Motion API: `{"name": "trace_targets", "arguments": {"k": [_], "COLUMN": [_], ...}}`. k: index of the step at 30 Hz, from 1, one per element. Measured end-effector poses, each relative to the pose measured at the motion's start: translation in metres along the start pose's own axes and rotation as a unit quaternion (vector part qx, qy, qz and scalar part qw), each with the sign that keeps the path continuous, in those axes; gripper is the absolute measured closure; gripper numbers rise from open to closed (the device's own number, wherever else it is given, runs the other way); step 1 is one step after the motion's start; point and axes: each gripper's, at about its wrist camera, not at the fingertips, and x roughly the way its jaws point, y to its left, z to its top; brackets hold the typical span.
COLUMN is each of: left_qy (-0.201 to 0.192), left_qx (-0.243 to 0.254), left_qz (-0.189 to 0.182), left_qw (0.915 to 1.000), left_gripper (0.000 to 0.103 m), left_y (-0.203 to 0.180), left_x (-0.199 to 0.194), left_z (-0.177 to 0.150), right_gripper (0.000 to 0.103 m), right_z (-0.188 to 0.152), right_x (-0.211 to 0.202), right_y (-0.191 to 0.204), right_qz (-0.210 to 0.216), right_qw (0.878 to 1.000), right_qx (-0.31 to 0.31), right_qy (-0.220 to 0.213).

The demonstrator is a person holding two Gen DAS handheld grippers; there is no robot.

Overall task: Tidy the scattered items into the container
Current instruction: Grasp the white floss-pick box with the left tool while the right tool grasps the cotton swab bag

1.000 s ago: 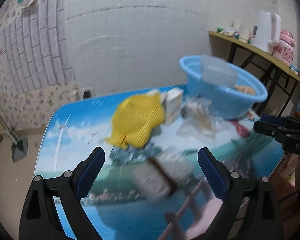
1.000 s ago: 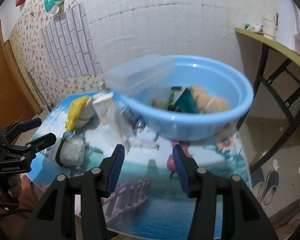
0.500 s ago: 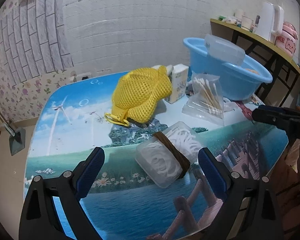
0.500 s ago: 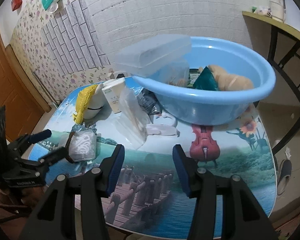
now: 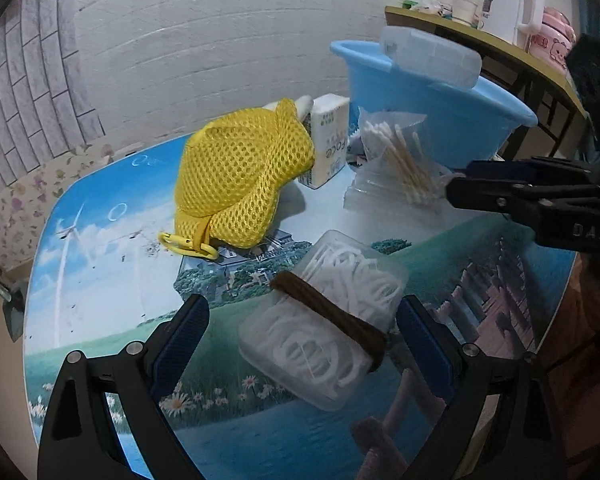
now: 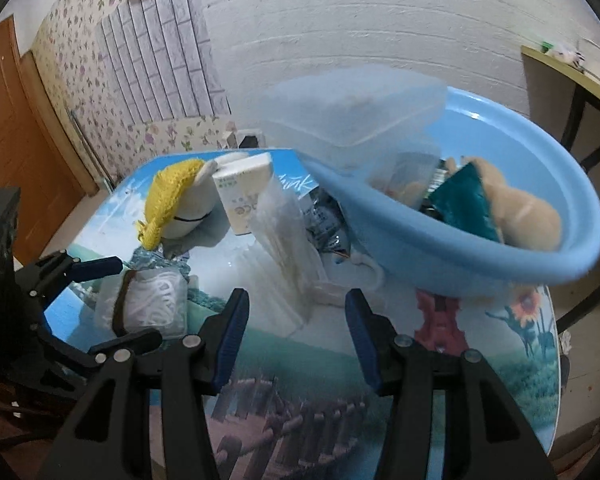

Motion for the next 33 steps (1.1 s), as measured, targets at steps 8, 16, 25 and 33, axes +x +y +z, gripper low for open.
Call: {"name": "trace_targets", "arguments": {"k": [8,16,25,33], "left_qy": [-0.008,-0.008,-0.020,-0.039], "left_qx": [-0.017,-0.032,-0.040,-0.038], "left_qz": [-0.027,-0.022,-0.004,0.004], "left_qw": [0.9995,0.9992,0.9990,0.9985], "left_gripper": [0.047,0.047,0.047,0.047], "left_y": [0.011,0.020,0.023,0.011], "left_x": [0.001,-0.003,-0.017,-0.039], "left_z": [0.002,-0.001,-0.003,-0.002], "right_gripper": [0.053,0.054,0.081,0.094], "right_z": [0.016,0.022,0.016,0.010], "right_x": [0.018,0.030,0.023,0.001], "right_y": [0.006,0.010,0.008,0.003], "right_qz": [0.001,0.012,0.015,0.043], "right_qw": [1.000,1.000,1.000,0.999], "right_qx": [-0.011,-0.011,-0.017,-0.011], "right_qy": [0.000,0.001,0.000,-0.011]}}
